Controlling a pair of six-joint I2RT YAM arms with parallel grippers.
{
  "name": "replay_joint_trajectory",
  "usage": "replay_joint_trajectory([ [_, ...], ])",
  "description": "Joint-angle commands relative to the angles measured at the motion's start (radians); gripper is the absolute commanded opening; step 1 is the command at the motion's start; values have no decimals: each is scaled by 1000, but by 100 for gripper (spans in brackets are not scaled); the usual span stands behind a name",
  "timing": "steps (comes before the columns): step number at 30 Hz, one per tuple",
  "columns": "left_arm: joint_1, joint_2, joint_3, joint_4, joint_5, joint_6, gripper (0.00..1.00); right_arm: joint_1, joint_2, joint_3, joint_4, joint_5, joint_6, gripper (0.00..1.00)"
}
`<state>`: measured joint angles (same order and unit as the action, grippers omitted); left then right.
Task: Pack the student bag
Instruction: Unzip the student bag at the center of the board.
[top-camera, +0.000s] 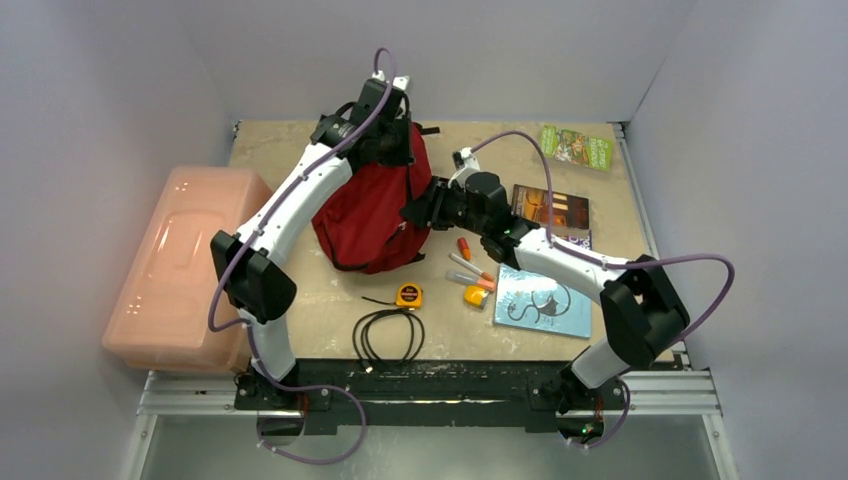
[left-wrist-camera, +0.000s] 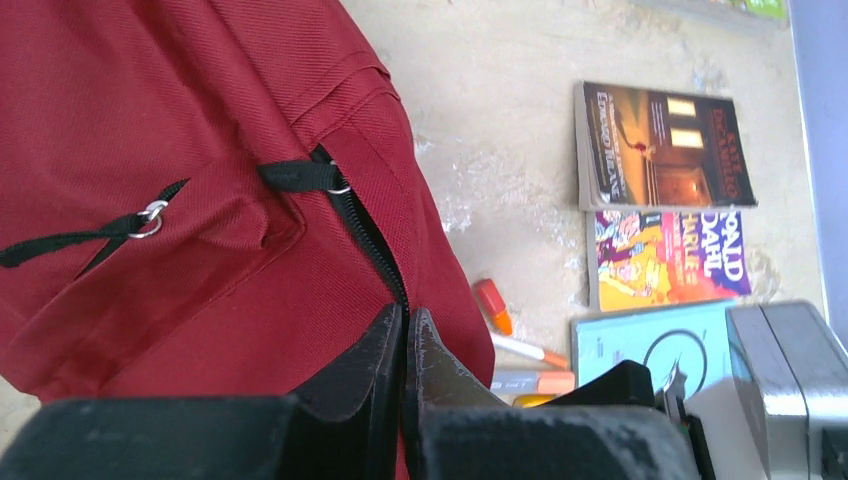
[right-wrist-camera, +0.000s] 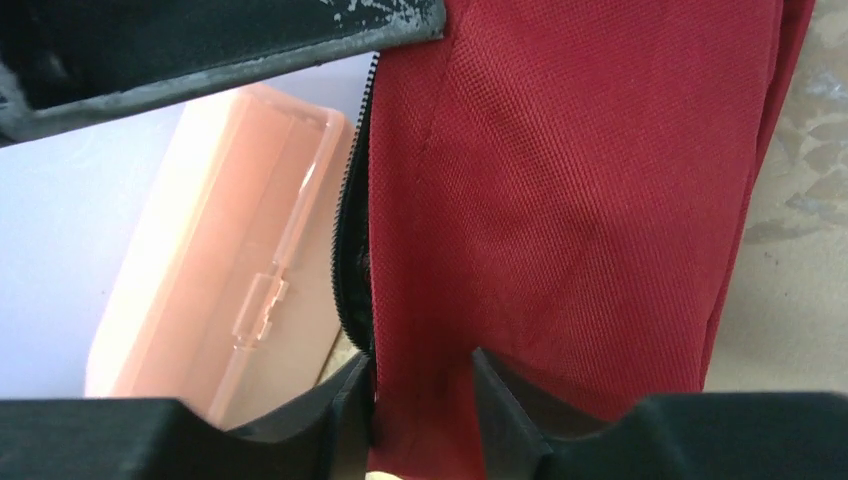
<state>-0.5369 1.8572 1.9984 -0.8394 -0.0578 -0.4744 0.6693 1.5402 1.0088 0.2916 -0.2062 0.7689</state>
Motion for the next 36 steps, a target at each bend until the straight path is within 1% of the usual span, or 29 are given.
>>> replay_joint_trajectory([
  [1, 2, -29, 37, 28, 99, 84, 0, 1, -6, 4, 51, -45, 20, 34],
  [2, 2, -26, 46, 5, 111, 107, 0, 0, -1, -11, 85, -75, 29, 21],
  [3, 3, -25, 50, -22, 122, 137, 6, 0, 6, -20, 107, -99, 35, 9],
  [4, 3, -35, 37, -50, 122, 156, 21, -2, 9, -13, 97, -112, 40, 0],
  [5, 4, -59, 2, -66, 122, 173, 35, -3, 12, -8, 78, -124, 41, 0],
  [6, 5, -113, -56, -61, 122, 184, 53, -3, 11, -9, 82, -137, 43, 0],
  [7, 4, -153, -143, -40, 131, 192, 62, -5, 9, -14, 88, -155, 48, 0],
  [8, 4, -217, -235, 4, 156, 199, 70, -6, 3, -20, 92, -164, 58, 0],
  [9, 5, -309, -339, 73, 187, 202, 76, -10, -2, -30, 103, -173, 65, 0],
  [10, 9, -376, -437, 118, 232, 197, 77, -14, -3, -39, 116, -188, 69, 0],
  [12, 18, -485, -602, 201, 333, 179, 72, -30, 4, -43, 122, -226, 75, 0],
  [13, 23, -525, -664, 223, 362, 165, 71, -40, 12, -45, 131, -254, 81, 0],
  [15, 36, -582, -746, 249, 422, 142, 66, -56, 28, -44, 146, -314, 90, 0],
  [17, 49, -604, -795, 277, 474, 111, 61, -67, 42, -44, 158, -348, 89, 0],
  [18, 53, -606, -812, 292, 494, 99, 61, -71, 46, -46, 163, -361, 88, 0],
  [22, 58, -559, -817, 288, 526, 109, 53, -83, 57, -49, 186, -400, 87, 0],
  [26, 70, -513, -827, 319, 586, 111, 51, -90, 71, -49, 211, -440, 94, 0],
  [29, 82, -470, -814, 321, 627, 111, 41, -92, 77, -49, 222, -454, 95, 0],
  [31, 84, -458, -810, 321, 629, 108, 33, -95, 77, -51, 225, -460, 91, 0],
  [36, 90, -447, -815, 317, 628, 107, 23, -99, 78, -56, 231, -473, 84, 0],
])
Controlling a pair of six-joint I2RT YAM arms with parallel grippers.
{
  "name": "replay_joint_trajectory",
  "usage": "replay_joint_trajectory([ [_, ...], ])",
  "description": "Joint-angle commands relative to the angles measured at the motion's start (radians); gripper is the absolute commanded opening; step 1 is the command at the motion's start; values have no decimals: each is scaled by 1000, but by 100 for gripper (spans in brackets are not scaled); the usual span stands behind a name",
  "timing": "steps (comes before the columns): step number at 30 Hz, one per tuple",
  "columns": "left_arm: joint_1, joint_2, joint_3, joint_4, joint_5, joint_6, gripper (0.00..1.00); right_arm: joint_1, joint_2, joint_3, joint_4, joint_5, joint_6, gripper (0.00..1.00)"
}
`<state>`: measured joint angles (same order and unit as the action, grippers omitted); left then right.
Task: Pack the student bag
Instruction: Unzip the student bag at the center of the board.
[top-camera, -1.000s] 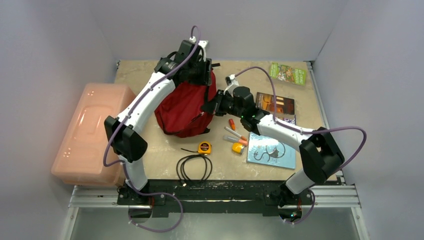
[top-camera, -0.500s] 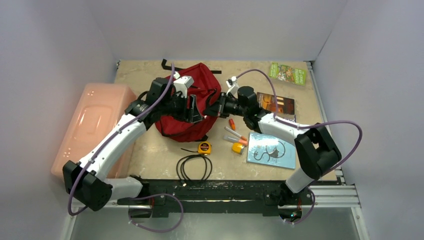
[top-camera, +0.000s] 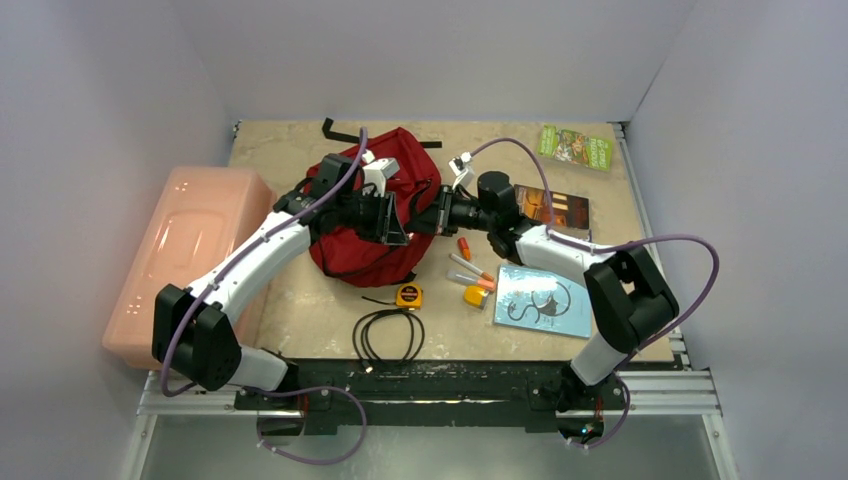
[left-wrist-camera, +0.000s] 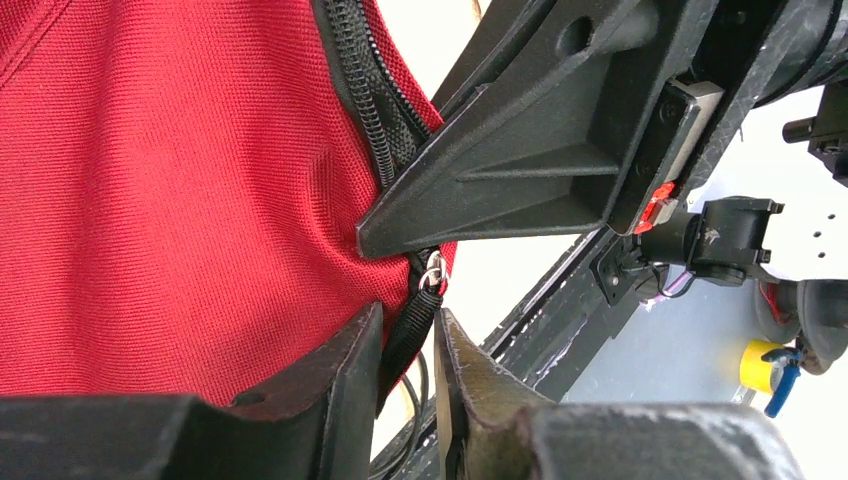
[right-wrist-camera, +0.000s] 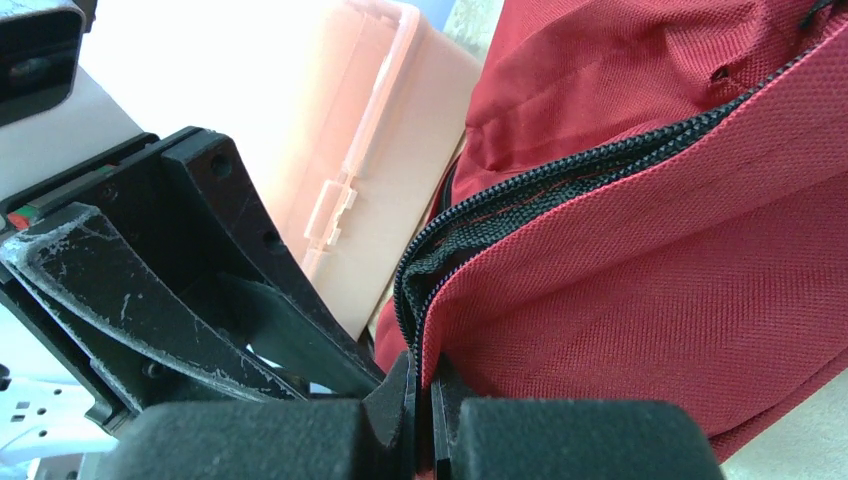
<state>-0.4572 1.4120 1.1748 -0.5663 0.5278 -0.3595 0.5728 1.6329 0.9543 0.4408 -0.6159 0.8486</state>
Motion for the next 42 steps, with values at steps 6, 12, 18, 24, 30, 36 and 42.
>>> replay_joint_trajectory([
  [6, 22, -19, -9, 33, 39, -7, 18, -13, 6, -5, 105, -102, 7, 0],
  [12, 33, -22, -30, 29, 56, -5, 10, -35, 45, -16, 188, -174, 60, 0],
  [18, 59, -29, -47, 34, 76, -19, 5, -53, 68, -9, 189, -205, 55, 0],
  [24, 68, -26, -48, 12, 31, -26, 0, -66, 77, 2, 170, -208, 27, 0],
  [30, 65, -122, -125, -73, -236, -58, 0, -123, 94, 17, 182, -204, 51, 0],
  [36, 46, -238, -228, -107, -316, -94, 0, -211, 158, 34, 328, -243, 164, 0],
  [42, 54, -313, -262, -195, -540, -131, 0, -278, 222, 121, 263, -252, 138, 0],
])
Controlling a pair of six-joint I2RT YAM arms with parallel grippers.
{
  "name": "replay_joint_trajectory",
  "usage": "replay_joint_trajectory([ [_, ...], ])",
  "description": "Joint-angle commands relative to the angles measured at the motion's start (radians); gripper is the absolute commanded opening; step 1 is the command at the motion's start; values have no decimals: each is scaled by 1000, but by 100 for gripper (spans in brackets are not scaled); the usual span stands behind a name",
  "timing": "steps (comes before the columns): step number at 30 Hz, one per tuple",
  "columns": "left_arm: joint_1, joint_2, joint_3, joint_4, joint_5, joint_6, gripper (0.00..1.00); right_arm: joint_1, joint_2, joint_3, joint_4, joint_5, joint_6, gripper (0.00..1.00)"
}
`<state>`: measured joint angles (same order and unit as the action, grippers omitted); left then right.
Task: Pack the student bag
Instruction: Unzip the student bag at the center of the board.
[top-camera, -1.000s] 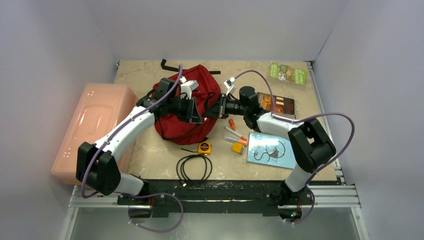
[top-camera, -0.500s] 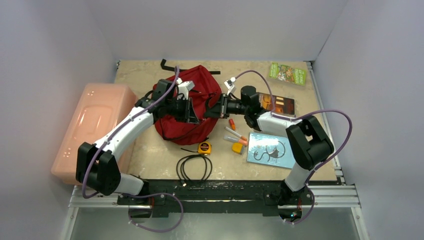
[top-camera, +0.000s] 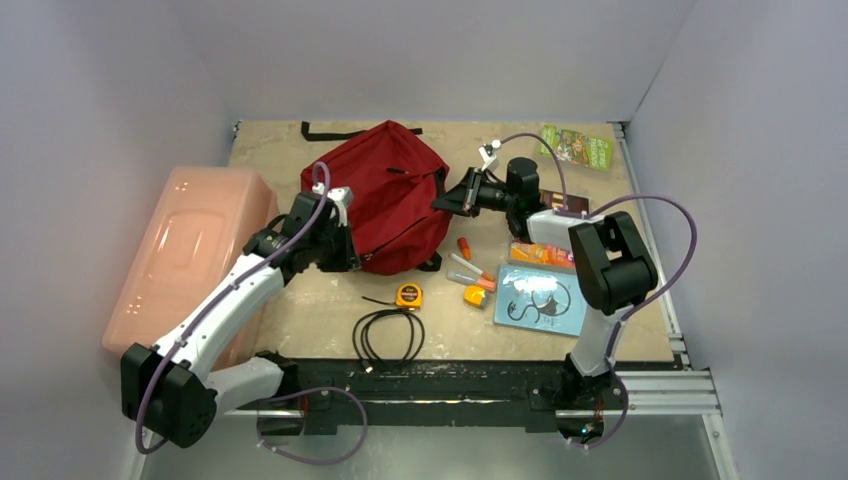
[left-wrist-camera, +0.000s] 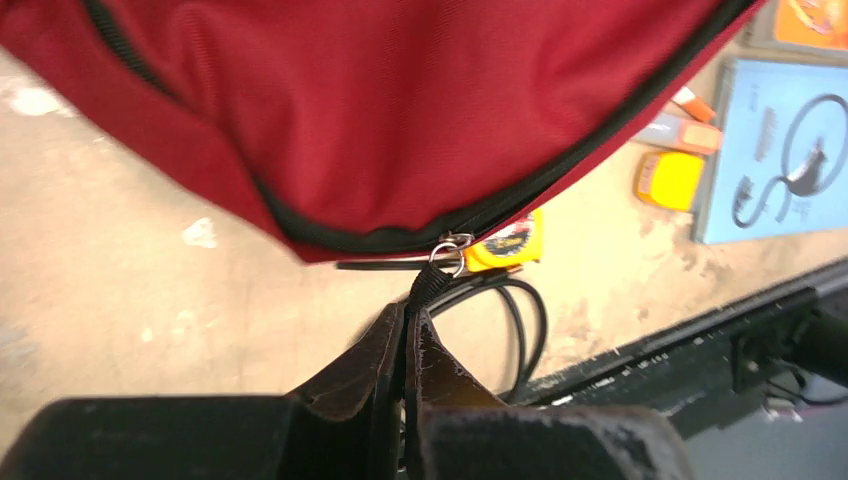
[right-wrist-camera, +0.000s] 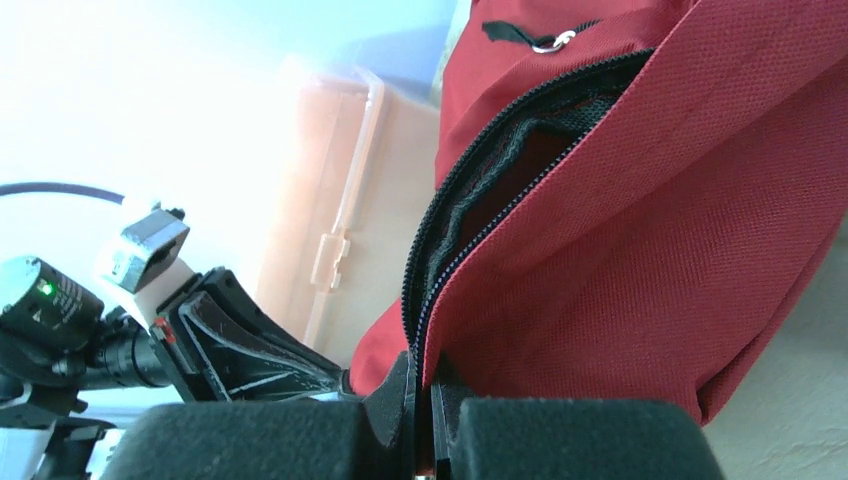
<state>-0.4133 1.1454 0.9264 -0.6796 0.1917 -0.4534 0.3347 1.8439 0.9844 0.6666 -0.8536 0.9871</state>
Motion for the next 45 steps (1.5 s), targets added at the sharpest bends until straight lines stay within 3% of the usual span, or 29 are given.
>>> replay_joint_trajectory([
  [1, 16, -51, -16, -94, -245, -51, 0, -52, 26, 103, 27, -13, -5, 0],
  [7, 142, -26, -13, -88, -363, -114, 0, -85, 186, 321, -159, -14, -111, 0],
  [13, 237, 120, 52, -34, -334, -141, 0, -119, 326, 592, -532, -18, -386, 0],
  [16, 236, 137, 77, 23, -187, -100, 0, -133, 352, 681, -737, 76, -507, 0],
  [17, 234, 129, 73, 50, -105, -101, 0, -122, 338, 681, -791, 107, -524, 12],
  [18, 224, 120, 60, 82, -40, -109, 0, -104, 300, 653, -801, 147, -523, 31],
  [19, 207, 113, 55, 114, 25, -114, 0, -82, 255, 613, -802, 208, -514, 40],
  [20, 182, 110, 57, 133, 61, -122, 0, -63, 207, 565, -796, 280, -486, 61],
  [22, 135, 113, 67, 166, 112, -142, 0, -46, 104, 433, -724, 367, -367, 87],
  [23, 120, 118, 72, 180, 135, -153, 0, -45, 44, 349, -680, 399, -294, 97],
  [24, 108, 124, 77, 190, 146, -166, 0, -43, -34, 283, -671, 440, -238, 99],
  [29, 67, 160, 91, 241, 207, -217, 0, 58, -279, 53, -543, 560, -44, 99],
  [34, 36, 185, 105, 261, 264, -229, 0, 263, -285, -94, -272, 614, 265, 97],
  [39, 23, 179, 92, 258, 264, -228, 0, 280, -241, -105, -241, 686, 345, 87],
  [41, 21, 174, 84, 256, 262, -226, 0, 282, -220, -115, -223, 712, 366, 76],
  [45, 18, 170, 73, 229, 205, -228, 0, 280, -175, -120, -181, 721, 384, 27],
])
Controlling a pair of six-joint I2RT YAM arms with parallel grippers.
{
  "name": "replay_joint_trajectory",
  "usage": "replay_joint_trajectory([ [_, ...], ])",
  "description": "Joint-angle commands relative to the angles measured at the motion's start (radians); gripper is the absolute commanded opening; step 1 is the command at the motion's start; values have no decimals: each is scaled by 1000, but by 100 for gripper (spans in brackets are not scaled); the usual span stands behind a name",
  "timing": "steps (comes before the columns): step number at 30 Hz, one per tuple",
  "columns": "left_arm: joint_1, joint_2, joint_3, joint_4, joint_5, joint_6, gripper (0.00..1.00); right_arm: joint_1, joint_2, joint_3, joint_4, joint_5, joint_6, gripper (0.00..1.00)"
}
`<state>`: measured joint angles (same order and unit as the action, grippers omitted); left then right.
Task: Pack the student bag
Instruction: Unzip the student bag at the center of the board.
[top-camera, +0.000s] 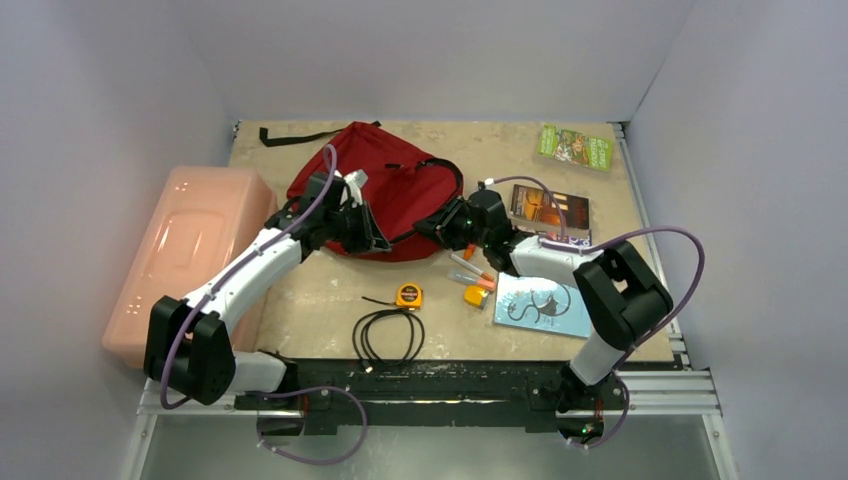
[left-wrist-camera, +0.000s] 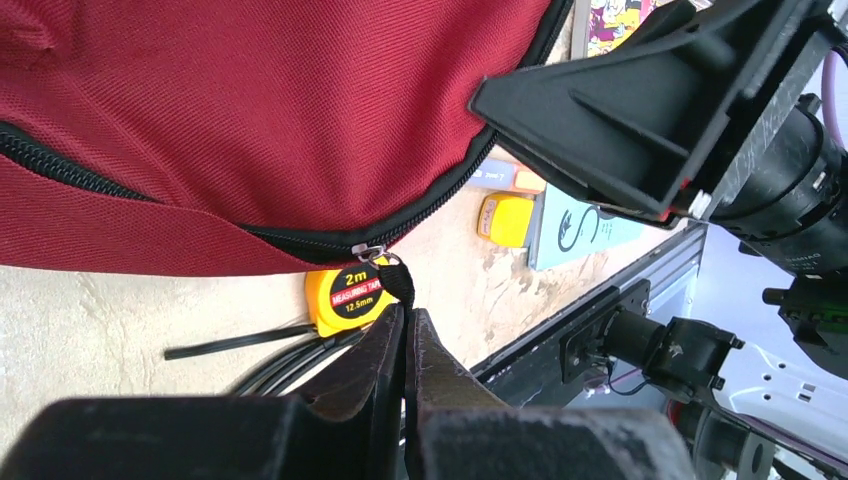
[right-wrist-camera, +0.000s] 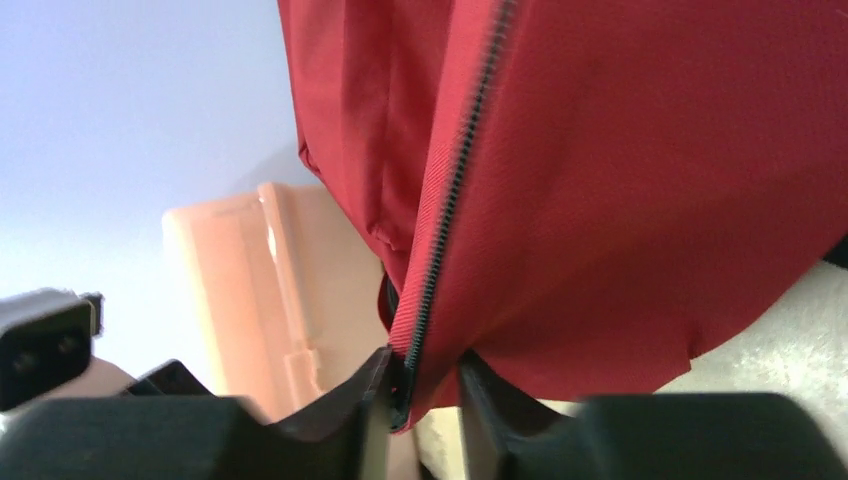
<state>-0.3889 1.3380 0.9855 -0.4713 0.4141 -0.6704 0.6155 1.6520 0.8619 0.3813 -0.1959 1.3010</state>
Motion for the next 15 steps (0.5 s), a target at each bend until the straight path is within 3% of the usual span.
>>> replay_joint_trajectory([
  [1, -7, -20, 21, -3, -39, -9, 0, -2, 31, 3, 111, 41, 72, 6],
  [2, -6, -13, 37, -67, -92, -15, 0, -6, 35, -13, 130, 32, 84, 0],
  [6, 42, 30, 107, -251, -357, -36, 0, -14, 6, -52, 150, 30, 84, 0],
  [10, 128, 60, 105, -288, -429, -58, 0, -29, 2, -86, 211, -10, 100, 0],
  [15, 134, 78, 114, -282, -446, -59, 0, -30, 10, -116, 283, -10, 104, 0],
])
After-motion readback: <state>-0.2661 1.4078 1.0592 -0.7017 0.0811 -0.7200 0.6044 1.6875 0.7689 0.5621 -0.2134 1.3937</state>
